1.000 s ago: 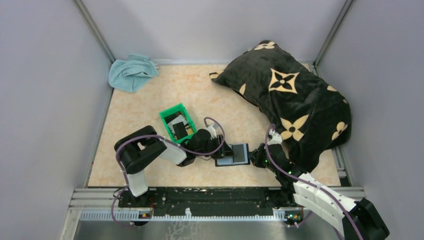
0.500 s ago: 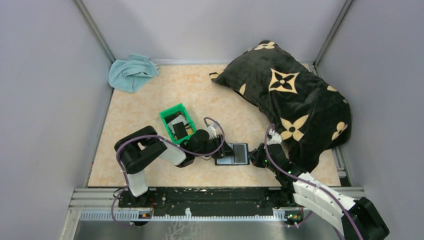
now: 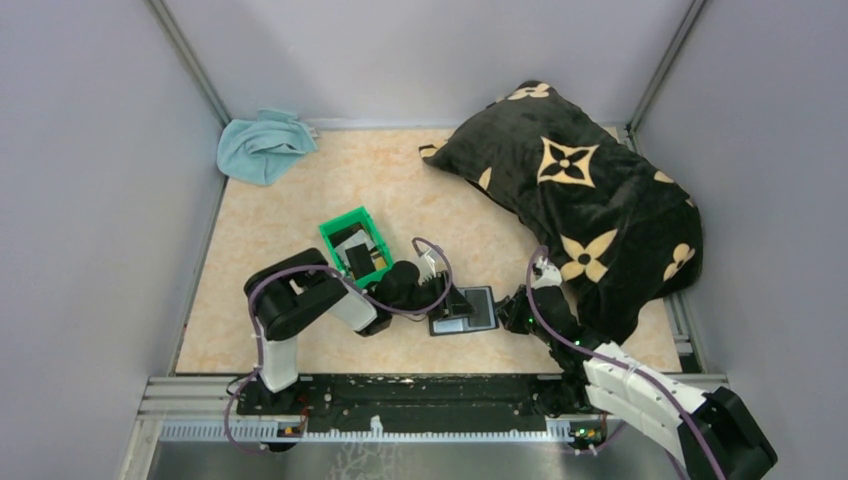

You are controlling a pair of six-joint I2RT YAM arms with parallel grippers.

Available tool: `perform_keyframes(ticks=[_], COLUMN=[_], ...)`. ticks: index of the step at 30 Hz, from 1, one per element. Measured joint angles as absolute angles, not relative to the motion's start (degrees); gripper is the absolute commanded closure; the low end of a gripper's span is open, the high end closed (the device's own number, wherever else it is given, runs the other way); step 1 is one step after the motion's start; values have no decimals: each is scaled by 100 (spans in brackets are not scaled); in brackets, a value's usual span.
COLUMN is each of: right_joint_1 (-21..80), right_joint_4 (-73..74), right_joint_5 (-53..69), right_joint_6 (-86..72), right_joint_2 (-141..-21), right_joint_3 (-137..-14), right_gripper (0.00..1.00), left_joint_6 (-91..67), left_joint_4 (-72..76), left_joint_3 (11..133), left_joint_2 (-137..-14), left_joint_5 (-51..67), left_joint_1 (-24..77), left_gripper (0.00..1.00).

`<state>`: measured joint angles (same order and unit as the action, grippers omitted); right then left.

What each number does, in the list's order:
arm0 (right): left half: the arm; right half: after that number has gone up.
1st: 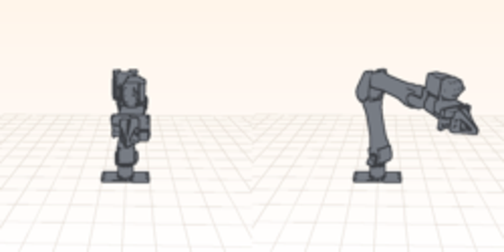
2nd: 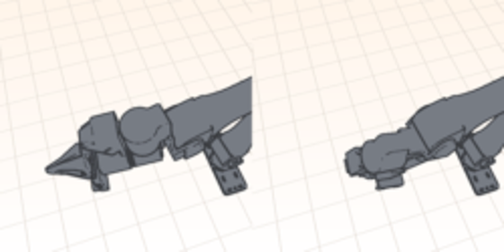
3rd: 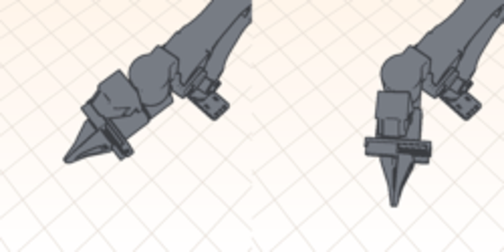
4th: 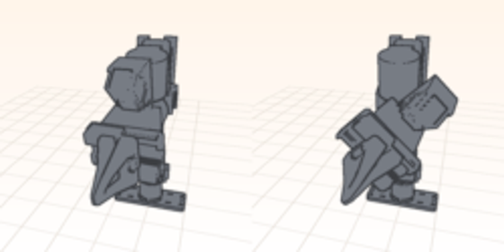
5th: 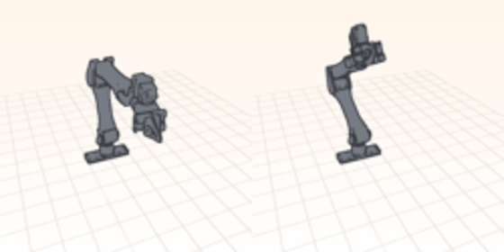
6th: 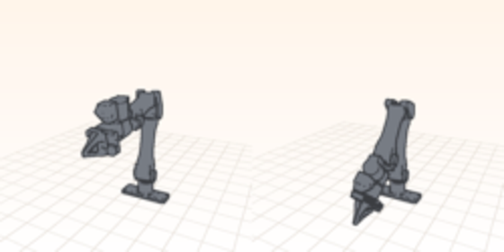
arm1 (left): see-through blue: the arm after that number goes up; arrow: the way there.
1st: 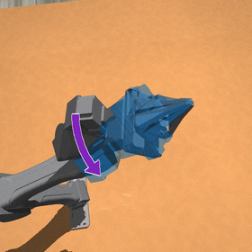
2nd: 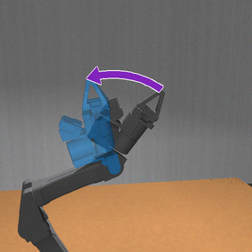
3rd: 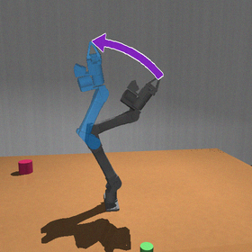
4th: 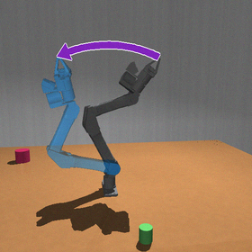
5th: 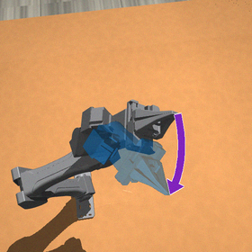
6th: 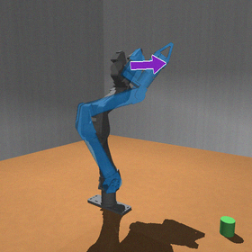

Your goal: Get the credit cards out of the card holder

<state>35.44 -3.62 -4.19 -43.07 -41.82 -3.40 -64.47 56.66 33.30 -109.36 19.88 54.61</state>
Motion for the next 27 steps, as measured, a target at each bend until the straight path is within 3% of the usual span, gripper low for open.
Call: perform_keyframes(ticks=[27], right_joint_1=[3282], right_joint_4=[-364], right_joint_5=[-163], right_joint_6=[-4532], right_joint_2=[-4239], right_joint_3=[-340], right_gripper=[100], left_joint_6=[-6641], left_joint_4=[6173], left_joint_3=[3242], left_joint_2=[-11308], left_joint_5=[2346], left_joint_1=[5349], left_gripper=[59])
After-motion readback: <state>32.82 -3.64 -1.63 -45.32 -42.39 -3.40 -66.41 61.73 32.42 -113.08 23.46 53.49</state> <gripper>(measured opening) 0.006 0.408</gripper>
